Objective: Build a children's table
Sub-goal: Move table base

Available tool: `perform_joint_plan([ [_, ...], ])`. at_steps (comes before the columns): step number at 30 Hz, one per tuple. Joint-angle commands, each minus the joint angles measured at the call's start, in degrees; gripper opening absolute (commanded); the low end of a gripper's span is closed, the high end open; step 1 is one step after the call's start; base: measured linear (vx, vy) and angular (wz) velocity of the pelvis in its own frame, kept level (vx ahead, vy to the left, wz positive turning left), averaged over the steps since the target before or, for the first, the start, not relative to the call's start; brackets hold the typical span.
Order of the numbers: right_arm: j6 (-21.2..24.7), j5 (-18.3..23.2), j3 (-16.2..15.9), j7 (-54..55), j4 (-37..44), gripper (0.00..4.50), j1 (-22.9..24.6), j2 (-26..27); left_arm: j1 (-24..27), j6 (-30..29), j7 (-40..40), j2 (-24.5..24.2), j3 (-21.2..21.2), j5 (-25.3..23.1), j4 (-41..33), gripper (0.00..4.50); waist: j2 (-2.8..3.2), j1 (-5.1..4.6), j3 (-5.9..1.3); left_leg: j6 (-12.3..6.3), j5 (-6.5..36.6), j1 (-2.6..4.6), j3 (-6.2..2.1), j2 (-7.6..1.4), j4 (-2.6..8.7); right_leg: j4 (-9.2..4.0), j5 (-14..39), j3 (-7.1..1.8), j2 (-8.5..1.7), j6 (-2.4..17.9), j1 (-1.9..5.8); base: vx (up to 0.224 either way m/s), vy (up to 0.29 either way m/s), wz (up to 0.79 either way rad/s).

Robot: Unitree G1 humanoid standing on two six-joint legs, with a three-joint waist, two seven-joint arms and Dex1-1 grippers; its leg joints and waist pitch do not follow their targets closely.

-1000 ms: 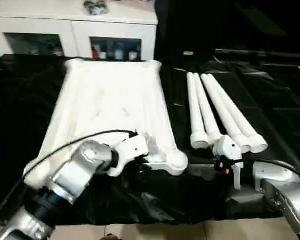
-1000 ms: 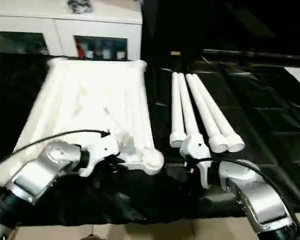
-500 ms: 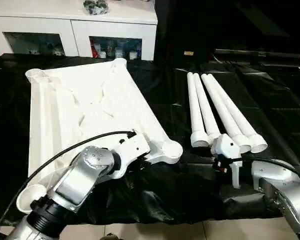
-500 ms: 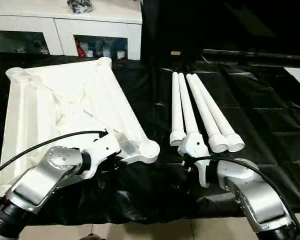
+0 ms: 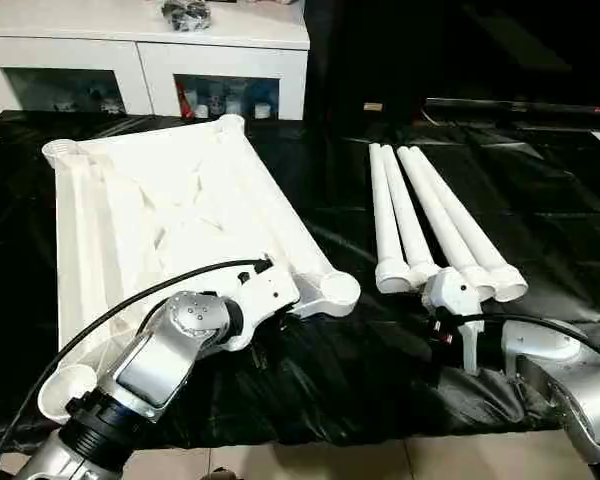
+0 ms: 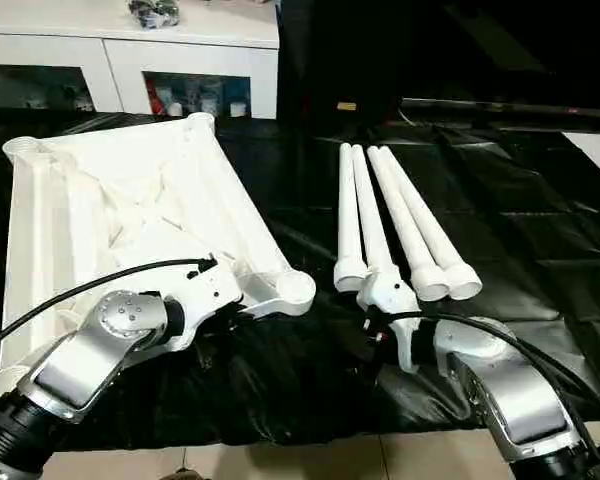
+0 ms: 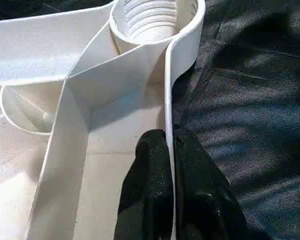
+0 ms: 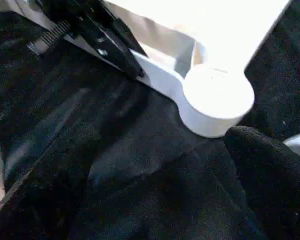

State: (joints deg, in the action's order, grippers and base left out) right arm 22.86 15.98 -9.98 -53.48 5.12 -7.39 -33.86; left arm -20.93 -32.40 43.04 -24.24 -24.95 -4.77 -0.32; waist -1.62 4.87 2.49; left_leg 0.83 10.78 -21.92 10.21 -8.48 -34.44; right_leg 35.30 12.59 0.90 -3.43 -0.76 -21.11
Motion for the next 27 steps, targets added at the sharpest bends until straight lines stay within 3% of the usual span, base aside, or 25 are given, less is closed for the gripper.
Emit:
perform_joint_plan([
  [1, -1.9, -0.5, 0.3, -0.6, -1.8, 4.50, -0.1, 0.1, -1.0, 1.4, -3.5, 0.2, 4.0, 0.0, -0.2, 0.29, -0.42, 0.30, -2.69, -1.55, 11.2, 1.28, -2.03, -4.71, 4.51, -4.19, 7.6, -2.01, -5.28, 13.5, 1.32, 0.000, 0.000, 0.00],
  [3, -3.3, -0.7, 0.3, -1.1, -3.9, 4.50, -0.1, 0.3, -0.7, -0.5, -2.0, 0.2, 4.3, 1.6, -2.2, 0.58, -0.38, 0.34, -2.76, -1.71, 10.8, 1.30, -1.99, -4.74, 4.44, -4.06, 6.9, -2.00, -5.29, 13.9, 1.32, 0.000, 0.000, 0.00],
  [6, -4.4, -0.6, 0.4, -1.9, -5.9, 4.50, 0.1, 0.3, 0.2, -3.6, 0.7, -0.1, 4.2, 3.8, -5.8, 0.63, -0.21, 0.50, -2.82, -2.23, 9.6, 1.46, -1.93, -4.88, 4.35, -3.89, 4.3, -1.87, -5.23, 15.3, 1.30, 0.000, 0.000, 0.00],
  [7, -4.7, -0.6, 0.4, -2.0, -6.2, 4.50, 0.1, 0.3, 0.4, -4.2, 1.1, -0.2, 4.1, 4.1, -6.5, 0.88, -0.35, 0.49, -2.71, -2.54, 9.3, 1.25, -1.94, -4.82, 4.37, -3.83, 3.7, -1.84, -5.08, 15.3, 1.43, 0.000, 0.000, 0.00],
  [12, -5.7, -0.5, 1.3, -2.2, -7.5, 4.50, -0.2, 0.0, 2.2, -5.9, 4.0, -1.5, 1.4, 4.6, -9.7, 1.16, -0.30, 0.54, -2.65, -2.60, 10.0, 1.40, -1.90, -4.83, 4.47, -3.95, 5.1, -1.88, -5.08, 14.8, 1.35, 0.000, 0.000, 0.00],
  [13, -4.9, -0.3, 1.6, -1.9, -6.5, 4.50, -0.5, -0.2, 2.2, -6.0, 3.6, -1.2, 1.7, 4.7, -9.4, 1.40, -0.25, 0.60, -2.62, -2.45, 10.4, 1.43, -1.88, -4.82, 4.48, -4.03, 5.3, -1.89, -5.05, 14.7, 1.33, 0.000, 0.000, 0.00],
  [18, -3.2, -0.7, 1.0, -1.3, -4.9, 4.50, -0.7, -0.2, 2.0, -7.1, 3.4, -1.8, 1.7, 5.2, -10.1, 1.76, -0.29, 0.56, -2.55, -1.80, 11.5, 1.49, -1.96, -4.84, 4.64, -4.15, 7.3, -1.96, -5.04, 14.0, 1.28, 0.000, 0.000, 0.00],
  [22, -1.6, -4.2, -0.4, 2.2, -5.3, 4.50, -1.3, 0.1, 2.8, -5.3, 4.2, -2.1, 2.0, 5.7, -11.6, 2.07, -0.38, 0.45, -2.57, -1.30, 10.8, 1.40, -1.94, -4.73, 4.68, -4.14, 7.4, -1.95, -4.99, 13.7, 1.26, 0.000, 0.000, 0.00],
  [27, 1.3, -2.5, 1.8, 4.6, -2.1, 4.50, -3.0, 1.2, 3.9, -6.2, 3.7, -2.0, 0.2, 5.1, -12.0, 2.41, -0.49, 0.39, -2.64, -1.68, 9.9, 1.46, -1.90, -4.77, 4.58, -3.96, 6.3, -1.95, -5.03, 13.6, 1.28, 0.000, 0.000, 0.00],
])
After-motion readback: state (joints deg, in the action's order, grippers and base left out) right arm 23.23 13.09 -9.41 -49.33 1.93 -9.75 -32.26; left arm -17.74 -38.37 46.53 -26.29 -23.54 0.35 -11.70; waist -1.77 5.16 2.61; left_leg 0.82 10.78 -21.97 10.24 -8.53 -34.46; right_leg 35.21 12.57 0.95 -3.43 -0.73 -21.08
